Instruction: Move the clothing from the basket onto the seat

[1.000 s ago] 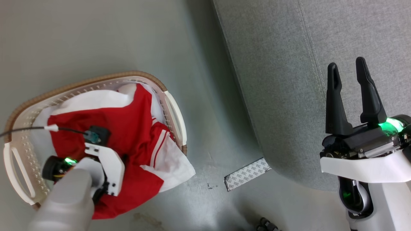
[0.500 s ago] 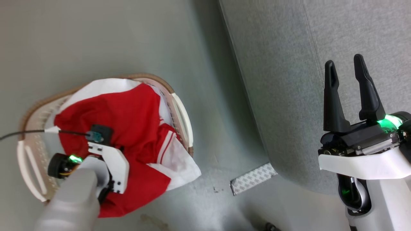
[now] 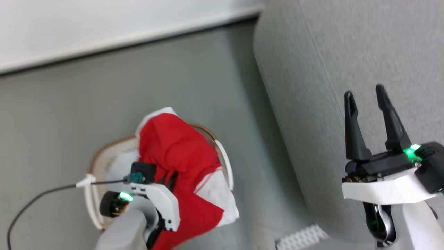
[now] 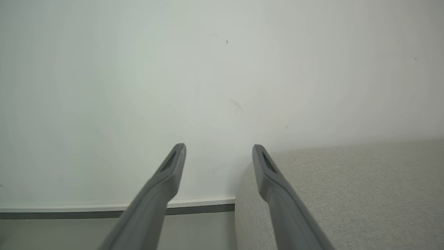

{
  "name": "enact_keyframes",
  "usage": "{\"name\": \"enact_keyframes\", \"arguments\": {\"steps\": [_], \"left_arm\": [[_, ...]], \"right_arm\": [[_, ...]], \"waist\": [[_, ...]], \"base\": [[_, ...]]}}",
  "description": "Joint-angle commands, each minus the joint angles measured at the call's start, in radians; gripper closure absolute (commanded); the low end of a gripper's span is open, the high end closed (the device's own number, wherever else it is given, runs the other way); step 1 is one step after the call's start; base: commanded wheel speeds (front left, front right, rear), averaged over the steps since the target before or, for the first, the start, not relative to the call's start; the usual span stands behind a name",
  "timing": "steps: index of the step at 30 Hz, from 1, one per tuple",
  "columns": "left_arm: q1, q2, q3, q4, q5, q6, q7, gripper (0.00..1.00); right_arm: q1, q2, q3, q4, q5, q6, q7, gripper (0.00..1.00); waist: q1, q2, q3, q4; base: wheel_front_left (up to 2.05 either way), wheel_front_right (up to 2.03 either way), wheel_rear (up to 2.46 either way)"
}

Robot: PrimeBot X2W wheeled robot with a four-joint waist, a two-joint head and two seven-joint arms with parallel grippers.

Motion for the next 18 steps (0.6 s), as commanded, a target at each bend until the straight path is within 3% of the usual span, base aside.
{"name": "enact_keyframes", "arguments": {"steps": [1,8,18], "left_arm": [[0.024,-0.004,-0.009,-0.017,-0.02,0.003,-0.017,1.0],[0.09,-0.016,-0.049,-0.115,-0.107,0.003,-0.04,1.0],[0.14,0.008,-0.007,-0.369,-0.077,0.003,-0.041,1.0]], "right_arm": [[0.021,-0.002,-0.007,0.009,-0.007,-0.002,0.0,0.0],[0.095,-0.013,-0.024,0.044,-0.026,-0.002,0.001,0.0],[0.194,-0.038,-0.025,0.064,0.0,-0.002,0.001,0.0]], "waist": [[0.0,0.0,-0.122,0.084],[0.0,0.0,-0.283,0.16],[0.0,0.0,-0.432,0.239]], "base": [[0.0,0.0,0.0],[0.0,0.0,0.0],[0.0,0.0,0.0]]}}
